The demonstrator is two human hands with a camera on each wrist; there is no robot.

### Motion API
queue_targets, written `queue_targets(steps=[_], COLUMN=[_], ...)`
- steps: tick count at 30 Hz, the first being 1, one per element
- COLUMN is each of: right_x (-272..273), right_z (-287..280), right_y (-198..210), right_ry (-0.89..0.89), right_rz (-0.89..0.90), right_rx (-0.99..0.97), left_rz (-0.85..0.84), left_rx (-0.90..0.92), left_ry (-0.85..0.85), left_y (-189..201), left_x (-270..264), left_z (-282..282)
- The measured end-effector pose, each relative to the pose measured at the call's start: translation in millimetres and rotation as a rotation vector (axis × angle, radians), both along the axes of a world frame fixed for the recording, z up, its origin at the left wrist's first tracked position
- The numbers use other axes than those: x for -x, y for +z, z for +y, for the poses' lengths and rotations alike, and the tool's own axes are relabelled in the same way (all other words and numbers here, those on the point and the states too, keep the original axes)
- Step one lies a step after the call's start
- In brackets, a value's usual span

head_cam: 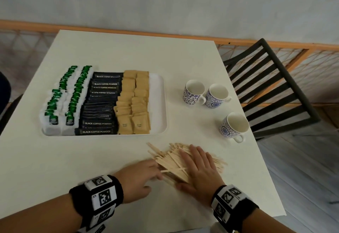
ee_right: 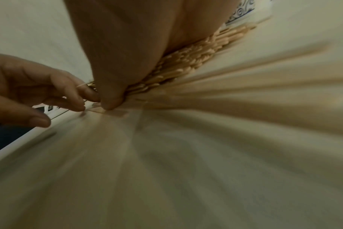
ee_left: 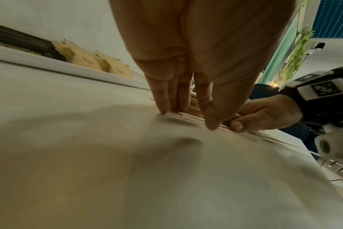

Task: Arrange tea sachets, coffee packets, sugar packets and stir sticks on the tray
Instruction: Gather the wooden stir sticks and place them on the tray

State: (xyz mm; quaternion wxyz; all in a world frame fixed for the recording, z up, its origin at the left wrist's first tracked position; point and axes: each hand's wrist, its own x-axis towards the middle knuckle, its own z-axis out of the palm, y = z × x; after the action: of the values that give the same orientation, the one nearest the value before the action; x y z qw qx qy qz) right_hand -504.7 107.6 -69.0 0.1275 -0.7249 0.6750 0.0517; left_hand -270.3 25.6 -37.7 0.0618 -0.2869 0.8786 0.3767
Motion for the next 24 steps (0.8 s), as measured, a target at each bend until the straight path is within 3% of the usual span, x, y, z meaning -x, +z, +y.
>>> queue_targets(steps=[16, 21, 24], right_x=[-86, -116, -128], right_z=[-44, -58, -63], right_y=[4, 2, 1], right_ry=[0.176, 0.236, 0.29], right_rz=[0.016, -0.014, -0.052], right_rx=[-0.109, -0.108, -0.099], left_rz=[0.058, 0.045, 0.015], left_rx=[-0.023, 0.11, 0.207], left_ry=[0.238, 0.408, 0.386], left_y=[-2, 8, 14], left_x=[-101, -126, -120], left_z=[-11, -18, -21])
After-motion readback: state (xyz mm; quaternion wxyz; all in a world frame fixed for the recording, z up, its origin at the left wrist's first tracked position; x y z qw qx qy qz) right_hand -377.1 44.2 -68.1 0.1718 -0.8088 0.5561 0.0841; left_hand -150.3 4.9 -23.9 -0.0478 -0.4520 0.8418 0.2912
